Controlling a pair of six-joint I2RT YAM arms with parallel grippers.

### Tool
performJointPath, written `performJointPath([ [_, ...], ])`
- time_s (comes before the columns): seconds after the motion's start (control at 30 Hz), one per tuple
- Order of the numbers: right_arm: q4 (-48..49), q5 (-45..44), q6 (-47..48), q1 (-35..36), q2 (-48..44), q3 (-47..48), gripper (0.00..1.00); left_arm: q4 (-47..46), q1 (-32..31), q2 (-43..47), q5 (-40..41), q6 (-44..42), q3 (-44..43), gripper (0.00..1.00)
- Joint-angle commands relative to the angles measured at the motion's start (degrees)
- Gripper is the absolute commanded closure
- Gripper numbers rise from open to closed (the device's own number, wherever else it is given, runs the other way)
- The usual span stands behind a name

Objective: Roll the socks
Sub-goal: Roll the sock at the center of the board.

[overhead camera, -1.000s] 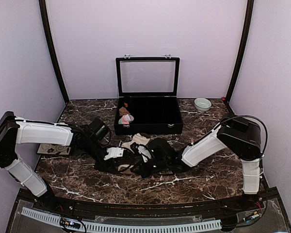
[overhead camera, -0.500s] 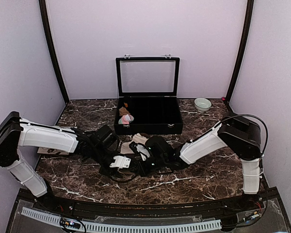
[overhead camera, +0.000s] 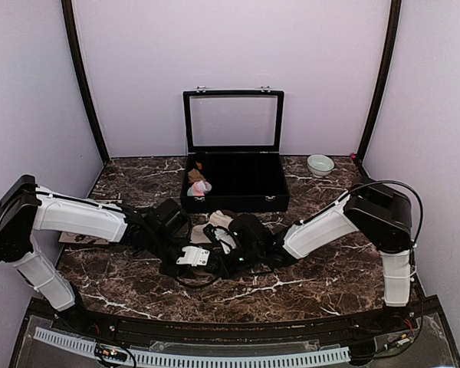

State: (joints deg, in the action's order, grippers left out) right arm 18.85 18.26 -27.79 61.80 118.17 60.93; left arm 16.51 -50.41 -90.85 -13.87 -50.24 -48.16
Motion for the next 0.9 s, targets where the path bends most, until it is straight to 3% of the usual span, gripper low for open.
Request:
performJointPath([
  [0.0,-7.88,0.67,-0.42,0.25,3.03,-1.65,1.00,2.89,1.36,-0.52,-2.18,3.59,-1.84,0.68],
  [0.2,-6.86,0.85,-0.81,0.25,2.53,-2.34,1.00,6.12,5.01,-2.62,-5.96,6.68,-3.24,0.88],
  [0.27,-6.39,1.06,-1.03,0.25,2.40,-2.54,1.00,6.50,5.46,-3.14,-6.69,7.20,-2.98,0.89],
  [0.47,-5.43,1.83,-1.66,0.37,2.52,-2.65,1.00,7.11,6.11,-4.04,-9.32,8.66,-3.19,0.85],
  [0.67,-5.28,2.10,-1.60,0.42,2.59,-2.70,1.00,8.93,6.12,-4.54,-11.90,9.15,-4.23,0.72],
  [0.87,-4.74,2.39,-1.63,0.42,2.35,-3.15,1.00,8.07,6.15,-5.47,-10.53,9.21,-5.15,0.71],
])
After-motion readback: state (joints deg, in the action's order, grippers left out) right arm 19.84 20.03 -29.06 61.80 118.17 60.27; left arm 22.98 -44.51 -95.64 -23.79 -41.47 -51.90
